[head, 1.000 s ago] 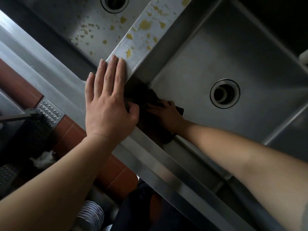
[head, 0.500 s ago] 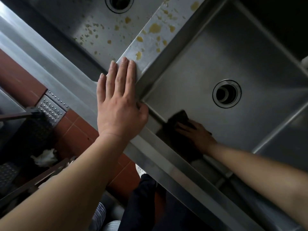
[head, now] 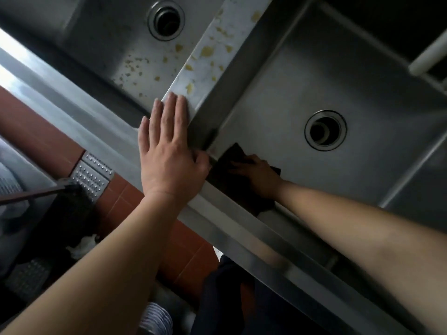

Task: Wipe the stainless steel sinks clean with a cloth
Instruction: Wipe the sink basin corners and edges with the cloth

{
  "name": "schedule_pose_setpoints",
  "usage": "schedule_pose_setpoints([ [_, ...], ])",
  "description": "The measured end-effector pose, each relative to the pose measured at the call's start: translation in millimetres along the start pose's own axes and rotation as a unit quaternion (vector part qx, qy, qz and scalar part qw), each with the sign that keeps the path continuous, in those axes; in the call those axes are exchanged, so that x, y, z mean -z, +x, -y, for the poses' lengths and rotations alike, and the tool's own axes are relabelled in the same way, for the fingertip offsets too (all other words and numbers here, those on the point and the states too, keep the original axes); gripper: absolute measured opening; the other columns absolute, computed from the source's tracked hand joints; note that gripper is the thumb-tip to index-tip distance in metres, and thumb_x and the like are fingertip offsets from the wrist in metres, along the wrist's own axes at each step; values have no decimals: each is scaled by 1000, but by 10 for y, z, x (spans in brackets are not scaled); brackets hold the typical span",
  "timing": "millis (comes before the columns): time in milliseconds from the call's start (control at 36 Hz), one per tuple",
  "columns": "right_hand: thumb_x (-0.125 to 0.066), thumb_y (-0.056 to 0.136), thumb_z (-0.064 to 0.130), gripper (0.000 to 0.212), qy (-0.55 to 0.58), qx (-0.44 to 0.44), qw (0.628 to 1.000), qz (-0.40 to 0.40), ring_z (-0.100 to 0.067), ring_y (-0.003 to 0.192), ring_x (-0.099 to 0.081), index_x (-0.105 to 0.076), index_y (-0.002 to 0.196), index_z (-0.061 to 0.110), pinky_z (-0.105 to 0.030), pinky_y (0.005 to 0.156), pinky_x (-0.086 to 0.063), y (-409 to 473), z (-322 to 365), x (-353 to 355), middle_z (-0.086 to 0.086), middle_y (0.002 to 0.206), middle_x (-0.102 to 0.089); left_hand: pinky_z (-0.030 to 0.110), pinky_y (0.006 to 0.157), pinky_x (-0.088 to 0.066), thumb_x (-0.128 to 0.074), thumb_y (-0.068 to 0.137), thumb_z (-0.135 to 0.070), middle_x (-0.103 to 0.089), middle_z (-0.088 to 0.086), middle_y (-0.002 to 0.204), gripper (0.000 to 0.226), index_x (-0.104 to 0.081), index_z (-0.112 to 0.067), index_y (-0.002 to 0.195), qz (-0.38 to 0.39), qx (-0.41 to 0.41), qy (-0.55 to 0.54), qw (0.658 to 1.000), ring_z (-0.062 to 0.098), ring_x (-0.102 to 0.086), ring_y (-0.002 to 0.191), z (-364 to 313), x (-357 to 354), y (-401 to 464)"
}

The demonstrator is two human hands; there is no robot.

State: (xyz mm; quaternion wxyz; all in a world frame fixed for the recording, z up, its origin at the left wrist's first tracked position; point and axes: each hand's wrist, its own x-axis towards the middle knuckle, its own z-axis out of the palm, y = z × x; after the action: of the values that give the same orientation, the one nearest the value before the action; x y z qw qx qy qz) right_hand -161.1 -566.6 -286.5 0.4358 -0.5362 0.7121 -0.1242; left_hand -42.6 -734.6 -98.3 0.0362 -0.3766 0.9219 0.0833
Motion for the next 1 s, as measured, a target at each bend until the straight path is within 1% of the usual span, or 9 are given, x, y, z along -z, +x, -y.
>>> schedule_pose_setpoints([
  [167,-46,101,12,55,-35,-99,992,72,-27,151,-9,-40,148,40,-38,119,-15,-1063,-526,-296,7,164,-18,46,124,-5,-55,78,-37,-11,6,166,94,-10,-17,158,-3,-3,-8,1000,23,-4,153,-5,-2,-17],
  [278,-48,99,11,57,-41,-217,972,83,-31,146,-18,-37,149,36,-37,119,-23,-1830,-725,-431,-1,163,-18,47,124,-3,-52,79,-39,-8,6,166,93,-6,-17,158,5,-9,-10,1000,23,-2,153,-13,21,-18],
  [361,-57,88,2,69,8,-360,933,31,-39,136,-31,-37,149,27,-40,113,-34,-2153,-745,-426,-9,157,-24,47,124,-1,-52,80,-34,-4,6,167,93,-3,-16,158,20,-4,-5,1000,23,1,153,-26,47,-37],
  [444,-67,84,11,60,100,-474,873,-53,-43,127,-42,-47,140,18,-41,112,-35,-2129,-676,-333,-16,147,-36,46,124,0,-52,81,-29,-2,5,167,93,-2,-16,158,33,7,-5,999,23,3,153,-37,58,-17],
  [528,-74,83,28,56,152,-529,830,-85,-45,130,-37,-50,133,19,-47,115,-29,-1937,-596,-270,-14,146,-36,47,124,-2,-49,80,-26,-4,5,167,89,-5,-19,158,33,34,-17,999,25,0,153,-46,64,-87],
  [583,-75,82,31,59,145,-534,827,-93,-45,130,-37,-48,134,19,-45,112,-32,-1883,-569,-280,-14,147,-35,47,124,-4,-43,83,-27,-7,5,167,83,-9,-22,158,23,53,-33,998,26,-2,153,-78,50,-210],
  [750,-64,83,1,59,128,-474,861,-131,-47,132,-32,-49,137,18,-45,111,-37,-1760,-590,-357,-14,147,-33,40,123,-11,-46,89,-25,-23,1,164,69,-26,-26,156,-47,90,-62,993,20,-14,152,-126,-40,-413],
  [889,-54,90,6,60,105,-443,875,-165,-47,143,-16,-41,145,24,-57,112,-31,-1219,-503,-99,-9,159,-22,41,122,-14,-47,88,-27,-30,0,161,67,-34,-27,153,-66,100,-88,989,19,-19,151,-117,-63,-404],
  [1000,-47,95,9,55,51,-361,919,-149,-46,143,-17,-41,148,24,-57,111,-30,-485,-261,197,-7,161,-21,41,122,-16,-49,88,-25,-31,-1,161,65,-36,-27,152,-74,103,-93,988,17,-20,151,-138,-55,-404],
])
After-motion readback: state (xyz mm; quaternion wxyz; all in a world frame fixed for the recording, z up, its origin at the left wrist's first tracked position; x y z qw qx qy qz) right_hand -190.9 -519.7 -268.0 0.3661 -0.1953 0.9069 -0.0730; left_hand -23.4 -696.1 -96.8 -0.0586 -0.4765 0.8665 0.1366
